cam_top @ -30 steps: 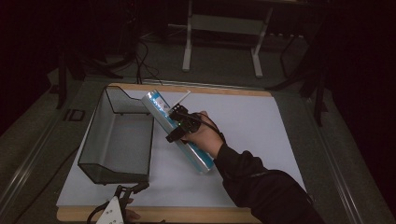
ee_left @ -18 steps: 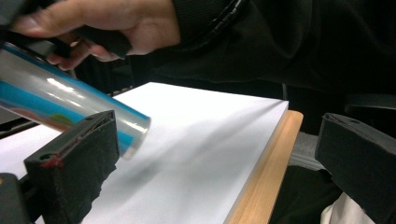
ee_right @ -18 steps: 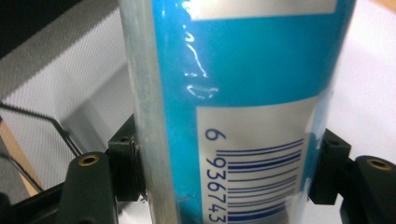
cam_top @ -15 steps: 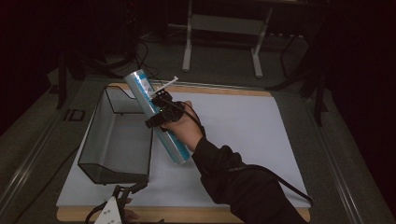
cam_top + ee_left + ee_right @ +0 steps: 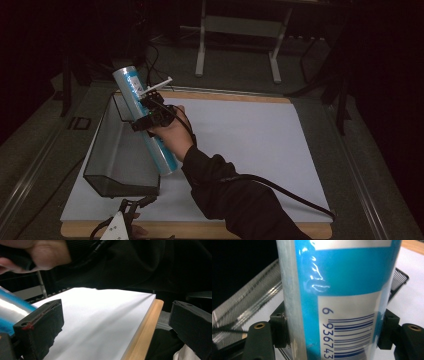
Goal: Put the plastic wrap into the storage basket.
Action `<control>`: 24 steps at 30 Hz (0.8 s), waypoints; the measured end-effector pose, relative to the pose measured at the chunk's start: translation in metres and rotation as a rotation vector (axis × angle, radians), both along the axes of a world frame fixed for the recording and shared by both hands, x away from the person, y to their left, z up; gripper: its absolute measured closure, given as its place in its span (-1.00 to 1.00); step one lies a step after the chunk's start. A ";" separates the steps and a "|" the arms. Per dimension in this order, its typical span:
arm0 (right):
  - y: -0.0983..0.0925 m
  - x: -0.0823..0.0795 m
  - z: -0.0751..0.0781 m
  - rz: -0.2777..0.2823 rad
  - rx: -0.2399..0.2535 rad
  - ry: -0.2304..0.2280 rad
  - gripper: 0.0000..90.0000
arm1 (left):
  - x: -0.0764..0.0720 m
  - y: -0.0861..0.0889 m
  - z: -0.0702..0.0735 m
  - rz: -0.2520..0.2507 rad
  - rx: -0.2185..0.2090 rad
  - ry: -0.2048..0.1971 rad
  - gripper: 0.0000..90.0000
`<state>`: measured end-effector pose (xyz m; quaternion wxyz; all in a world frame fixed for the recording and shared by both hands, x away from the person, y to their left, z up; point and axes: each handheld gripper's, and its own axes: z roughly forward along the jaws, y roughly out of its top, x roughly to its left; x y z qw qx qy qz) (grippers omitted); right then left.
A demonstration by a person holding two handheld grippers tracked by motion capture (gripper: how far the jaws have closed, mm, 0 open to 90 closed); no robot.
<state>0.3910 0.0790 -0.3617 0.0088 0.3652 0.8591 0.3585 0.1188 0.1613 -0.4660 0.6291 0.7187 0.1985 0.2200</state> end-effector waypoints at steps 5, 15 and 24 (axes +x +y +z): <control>0.013 0.000 -0.003 -0.017 0.035 0.013 -0.30 | 0.000 0.001 0.000 -0.001 -0.004 -0.001 -0.99; 0.027 0.006 -0.034 -0.059 0.122 0.077 -0.30 | -0.001 0.002 0.000 -0.009 -0.006 0.001 -0.99; 0.028 0.013 -0.050 -0.101 0.170 0.142 -0.30 | -0.001 0.002 0.000 -0.017 -0.002 0.000 -0.99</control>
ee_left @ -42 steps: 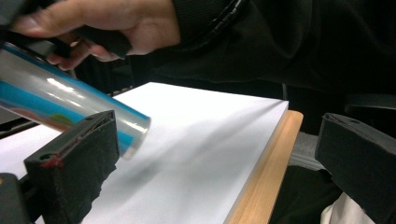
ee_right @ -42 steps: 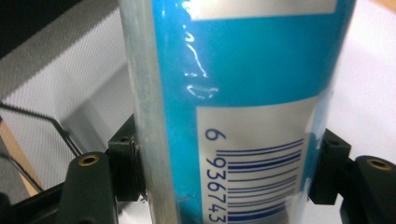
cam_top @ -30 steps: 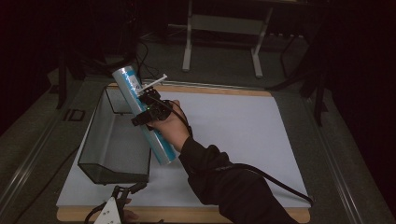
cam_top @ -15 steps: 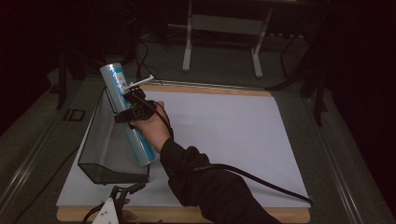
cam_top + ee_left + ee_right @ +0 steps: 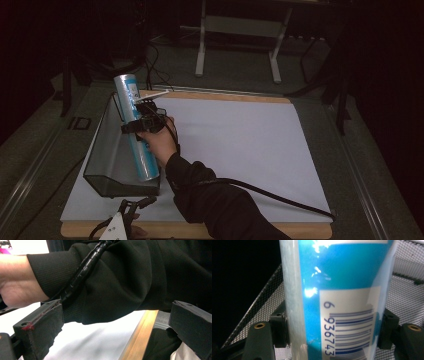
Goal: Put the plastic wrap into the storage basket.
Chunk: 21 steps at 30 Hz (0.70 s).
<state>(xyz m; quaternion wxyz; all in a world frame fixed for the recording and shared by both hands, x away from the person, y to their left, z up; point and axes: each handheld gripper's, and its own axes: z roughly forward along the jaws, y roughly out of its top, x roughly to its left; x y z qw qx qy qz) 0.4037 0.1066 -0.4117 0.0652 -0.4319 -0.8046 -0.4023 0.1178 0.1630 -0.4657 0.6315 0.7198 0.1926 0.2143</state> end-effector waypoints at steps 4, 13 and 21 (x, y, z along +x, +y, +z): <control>0.003 -0.002 -0.007 -0.011 -0.013 0.002 -0.30 | 0.000 0.000 0.000 -0.003 0.002 0.000 -0.98; 0.007 -0.004 -0.031 -0.045 -0.084 0.023 -0.30 | 0.000 0.000 0.000 -0.003 0.003 0.001 -0.98; 0.004 0.005 -0.043 -0.135 -0.077 0.072 -0.30 | 0.000 0.000 0.000 -0.007 0.006 0.005 -0.99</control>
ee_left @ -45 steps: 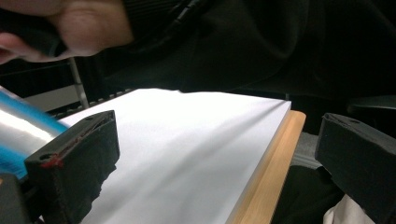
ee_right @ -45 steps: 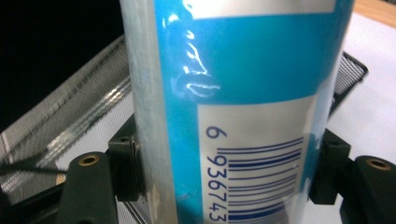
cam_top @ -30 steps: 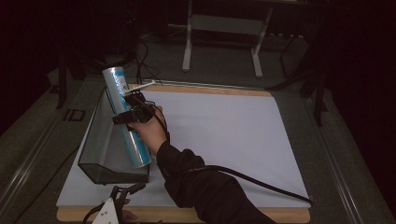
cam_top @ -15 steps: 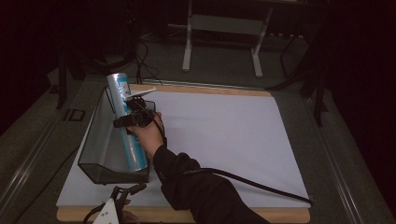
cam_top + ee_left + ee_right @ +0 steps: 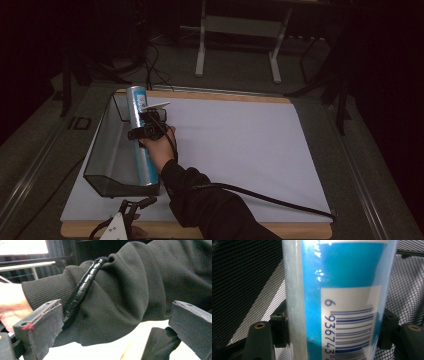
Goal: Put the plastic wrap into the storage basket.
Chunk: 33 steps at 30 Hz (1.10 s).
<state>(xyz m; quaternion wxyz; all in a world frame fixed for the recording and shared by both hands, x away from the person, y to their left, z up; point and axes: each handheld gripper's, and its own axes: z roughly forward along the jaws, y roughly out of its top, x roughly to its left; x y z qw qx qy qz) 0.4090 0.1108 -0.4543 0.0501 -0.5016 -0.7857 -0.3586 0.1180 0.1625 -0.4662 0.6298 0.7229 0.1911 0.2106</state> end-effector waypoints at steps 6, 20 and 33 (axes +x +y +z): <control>-0.004 0.007 -0.011 -0.061 -0.015 0.018 -0.32 | 0.000 0.000 0.000 -0.005 0.002 0.000 -0.99; 0.002 0.006 -0.021 -0.068 -0.079 -0.037 -0.37 | 0.000 -0.001 0.000 -0.014 0.003 0.004 -0.98; -0.003 0.008 -0.003 0.032 -0.171 -0.150 -0.73 | 0.001 -0.002 -0.001 -0.014 0.004 0.008 -0.99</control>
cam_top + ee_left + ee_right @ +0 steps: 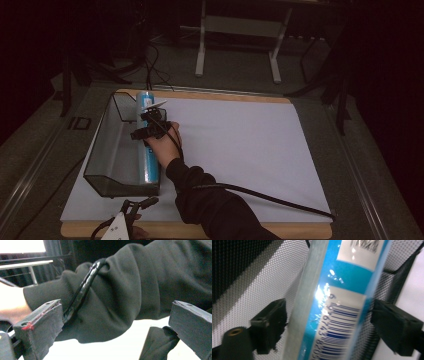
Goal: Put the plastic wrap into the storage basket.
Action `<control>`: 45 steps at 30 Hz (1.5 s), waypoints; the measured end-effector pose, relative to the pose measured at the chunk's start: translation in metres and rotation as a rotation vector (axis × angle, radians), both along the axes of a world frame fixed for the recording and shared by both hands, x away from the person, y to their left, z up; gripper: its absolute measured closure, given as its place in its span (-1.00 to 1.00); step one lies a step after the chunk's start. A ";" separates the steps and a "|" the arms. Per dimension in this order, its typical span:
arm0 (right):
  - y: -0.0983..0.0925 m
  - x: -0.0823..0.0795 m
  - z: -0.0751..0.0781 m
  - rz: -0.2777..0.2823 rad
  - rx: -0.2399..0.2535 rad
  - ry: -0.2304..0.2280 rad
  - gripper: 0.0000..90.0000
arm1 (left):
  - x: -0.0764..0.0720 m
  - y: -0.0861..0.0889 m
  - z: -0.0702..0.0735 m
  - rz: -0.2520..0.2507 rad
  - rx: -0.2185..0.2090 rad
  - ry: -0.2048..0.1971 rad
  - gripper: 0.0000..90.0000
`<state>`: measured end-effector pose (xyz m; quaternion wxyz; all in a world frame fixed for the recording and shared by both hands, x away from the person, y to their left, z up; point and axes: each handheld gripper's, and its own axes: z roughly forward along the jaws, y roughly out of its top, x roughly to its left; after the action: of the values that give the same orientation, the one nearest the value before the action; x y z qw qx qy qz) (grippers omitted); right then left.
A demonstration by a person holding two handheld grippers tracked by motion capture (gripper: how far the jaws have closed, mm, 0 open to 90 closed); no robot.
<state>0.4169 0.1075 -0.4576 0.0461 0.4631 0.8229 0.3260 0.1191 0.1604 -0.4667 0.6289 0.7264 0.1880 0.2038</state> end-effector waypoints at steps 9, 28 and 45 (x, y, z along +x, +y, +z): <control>-0.016 -0.008 0.030 0.075 -0.036 -0.139 -0.72 | 0.000 0.000 0.000 0.002 0.002 0.001 -0.99; -0.075 -0.026 0.052 0.142 -0.084 -0.238 -0.71 | 0.001 -0.003 -0.001 0.007 0.016 0.004 -0.99; -0.155 -0.038 0.041 0.128 0.002 -0.251 -0.69 | 0.002 -0.005 -0.002 0.010 0.024 0.006 -0.99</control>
<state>0.3790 -0.0477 -0.4164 0.1274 0.3652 0.8382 0.3845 0.1209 0.1557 -0.4689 0.6186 0.7335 0.1912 0.2069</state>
